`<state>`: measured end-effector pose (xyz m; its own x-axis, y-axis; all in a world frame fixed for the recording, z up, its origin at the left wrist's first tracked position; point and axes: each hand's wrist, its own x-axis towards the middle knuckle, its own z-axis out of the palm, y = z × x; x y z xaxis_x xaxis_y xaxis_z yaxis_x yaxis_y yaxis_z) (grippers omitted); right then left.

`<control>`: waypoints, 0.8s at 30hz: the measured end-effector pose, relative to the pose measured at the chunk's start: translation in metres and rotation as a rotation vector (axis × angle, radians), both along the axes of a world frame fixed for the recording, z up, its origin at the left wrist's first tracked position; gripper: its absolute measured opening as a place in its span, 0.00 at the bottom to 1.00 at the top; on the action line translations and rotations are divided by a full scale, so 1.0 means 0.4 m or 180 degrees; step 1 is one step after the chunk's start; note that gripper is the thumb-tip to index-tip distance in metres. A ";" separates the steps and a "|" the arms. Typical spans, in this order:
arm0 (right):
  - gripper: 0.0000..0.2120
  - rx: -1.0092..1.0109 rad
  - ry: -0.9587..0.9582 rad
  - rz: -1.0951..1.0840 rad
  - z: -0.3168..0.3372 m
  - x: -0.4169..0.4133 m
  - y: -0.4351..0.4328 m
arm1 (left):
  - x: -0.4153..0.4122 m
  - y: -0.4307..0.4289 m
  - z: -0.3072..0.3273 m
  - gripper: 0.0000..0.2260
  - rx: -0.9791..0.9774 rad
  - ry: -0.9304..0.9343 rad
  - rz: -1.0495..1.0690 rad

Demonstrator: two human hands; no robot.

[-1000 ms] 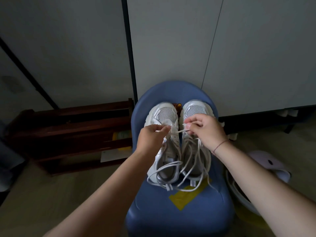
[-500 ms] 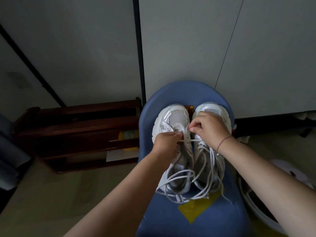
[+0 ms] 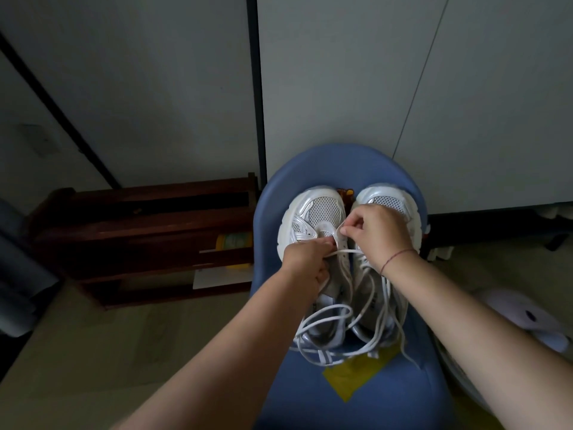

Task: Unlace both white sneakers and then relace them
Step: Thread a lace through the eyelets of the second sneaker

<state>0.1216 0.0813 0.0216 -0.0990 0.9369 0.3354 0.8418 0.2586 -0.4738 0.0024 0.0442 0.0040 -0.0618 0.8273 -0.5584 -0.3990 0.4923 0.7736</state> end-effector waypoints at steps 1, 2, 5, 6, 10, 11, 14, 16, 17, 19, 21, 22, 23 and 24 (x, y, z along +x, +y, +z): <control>0.03 -0.0054 0.0032 0.0062 0.002 0.002 -0.001 | 0.001 0.000 0.000 0.08 0.0001 0.0022 0.0016; 0.03 -0.0100 0.0013 0.0137 0.004 0.005 -0.002 | 0.002 0.001 0.000 0.08 0.0001 0.0038 0.0039; 0.02 -0.0113 -0.0069 0.0330 0.010 0.012 -0.006 | 0.004 0.006 -0.005 0.10 0.0008 0.0072 0.0125; 0.02 -0.0102 -0.0083 0.0361 0.011 0.014 -0.008 | 0.003 0.008 -0.008 0.12 0.0006 0.0064 0.0133; 0.06 -0.0047 -0.0333 0.0395 0.012 0.014 -0.016 | 0.002 0.010 -0.009 0.12 0.0048 -0.0105 -0.0045; 0.08 -0.0049 -0.0390 0.0377 0.012 0.012 -0.018 | 0.000 0.011 -0.011 0.12 0.0056 -0.0120 -0.0100; 0.15 -0.0191 -0.0507 0.0230 0.017 0.007 -0.024 | -0.010 0.016 -0.017 0.13 0.0098 -0.0163 -0.0249; 0.16 -0.0349 -0.0557 0.0124 0.020 0.004 -0.025 | -0.016 0.018 -0.019 0.12 0.0113 -0.0224 -0.0305; 0.15 -0.0422 -0.0529 0.0094 0.021 0.003 -0.025 | -0.018 0.017 -0.019 0.11 0.0108 -0.0247 -0.0307; 0.12 -0.0523 -0.0453 0.0058 0.025 -0.001 -0.025 | -0.020 0.014 -0.018 0.10 0.0112 -0.0259 -0.0322; 0.09 -0.0591 -0.0392 0.0055 0.029 -0.004 -0.025 | -0.019 0.012 -0.016 0.09 0.0105 -0.0210 -0.0351; 0.08 -0.0624 -0.0344 0.0075 0.031 -0.004 -0.025 | -0.019 0.012 -0.016 0.08 0.0083 -0.0177 -0.0351; 0.08 -0.0666 -0.0283 0.0111 0.032 -0.002 -0.025 | -0.018 0.014 -0.016 0.08 0.0062 -0.0143 -0.0346; 0.08 -0.0706 -0.0214 0.0157 0.033 0.001 -0.025 | -0.017 0.014 -0.015 0.07 0.0053 -0.0104 -0.0338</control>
<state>0.1219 0.0714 0.0347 -0.1617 0.9804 0.1130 0.8623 0.1960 -0.4669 -0.0043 0.0497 -0.0021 0.0446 0.8373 -0.5449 -0.3703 0.5204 0.7694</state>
